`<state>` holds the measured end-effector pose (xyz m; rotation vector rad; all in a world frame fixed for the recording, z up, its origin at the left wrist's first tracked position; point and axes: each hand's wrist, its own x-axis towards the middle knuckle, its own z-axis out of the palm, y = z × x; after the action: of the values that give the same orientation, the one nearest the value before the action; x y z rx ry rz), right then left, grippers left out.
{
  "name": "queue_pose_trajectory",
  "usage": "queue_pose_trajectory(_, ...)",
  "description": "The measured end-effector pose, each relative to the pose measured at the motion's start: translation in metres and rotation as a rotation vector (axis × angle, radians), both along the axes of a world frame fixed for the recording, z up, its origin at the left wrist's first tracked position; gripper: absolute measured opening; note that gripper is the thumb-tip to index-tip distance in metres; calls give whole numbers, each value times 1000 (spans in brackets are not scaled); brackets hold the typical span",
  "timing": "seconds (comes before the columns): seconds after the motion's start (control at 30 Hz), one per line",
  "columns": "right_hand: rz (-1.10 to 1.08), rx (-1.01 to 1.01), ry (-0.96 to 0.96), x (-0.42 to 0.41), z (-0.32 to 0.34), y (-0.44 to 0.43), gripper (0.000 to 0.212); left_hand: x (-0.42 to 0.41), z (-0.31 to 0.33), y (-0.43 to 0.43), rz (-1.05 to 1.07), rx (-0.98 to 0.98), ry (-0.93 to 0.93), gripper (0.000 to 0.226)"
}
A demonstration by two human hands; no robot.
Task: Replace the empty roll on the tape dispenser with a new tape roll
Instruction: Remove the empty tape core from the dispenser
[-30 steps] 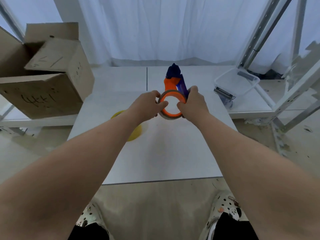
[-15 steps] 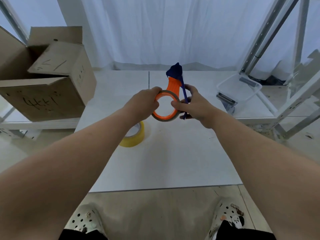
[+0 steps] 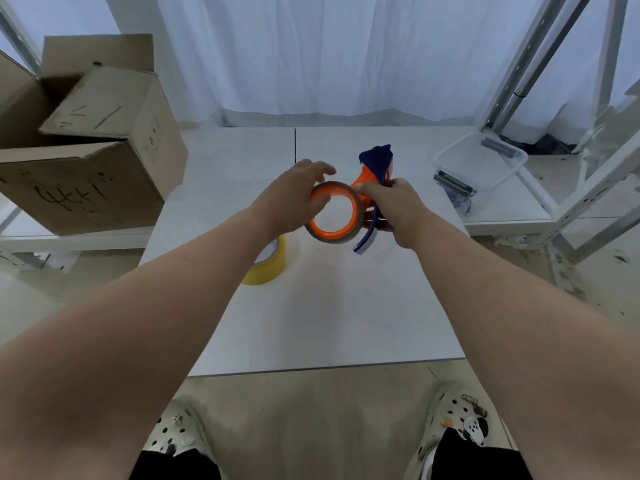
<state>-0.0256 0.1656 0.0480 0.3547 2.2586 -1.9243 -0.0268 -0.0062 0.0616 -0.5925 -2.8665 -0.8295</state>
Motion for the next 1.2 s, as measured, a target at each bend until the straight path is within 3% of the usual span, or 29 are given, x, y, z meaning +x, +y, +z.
queue_pose_trajectory(0.07, -43, 2, 12, -1, -1, 6, 39, 3, 4, 0, -69, 48, -142, 70)
queue_pose_trajectory(0.13, -82, -10, 21, -2, -1, 9, 48, 7, 5, 1, -131, -91, -211, 97)
queue_pose_trajectory(0.23, -83, -29, 25, 0, 2, 6, 50, 11, 1, 4, -136, -349, -117, 114)
queue_pose_trajectory(0.37, -78, -98, 69, 2, 7, -5, 56, 11, -3, 8, 2, -324, 81, 107)
queue_pose_trajectory(0.47, -73, -97, 115, 2, 8, -9, 61, 8, -4, 9, 117, -241, 66, 102)
queue_pose_trajectory(0.6, -56, -97, 127, 3, 4, -6, 62, 6, -6, 6, 98, -192, 9, 103)
queue_pose_trajectory(1.03, -207, -93, 206, 2, -3, 1, 64, 4, 5, 6, 34, -171, 84, 100)
queue_pose_trajectory(1.2, -286, -29, 190, 0, -8, 7, 66, 0, 5, 1, 90, 21, 141, 96)
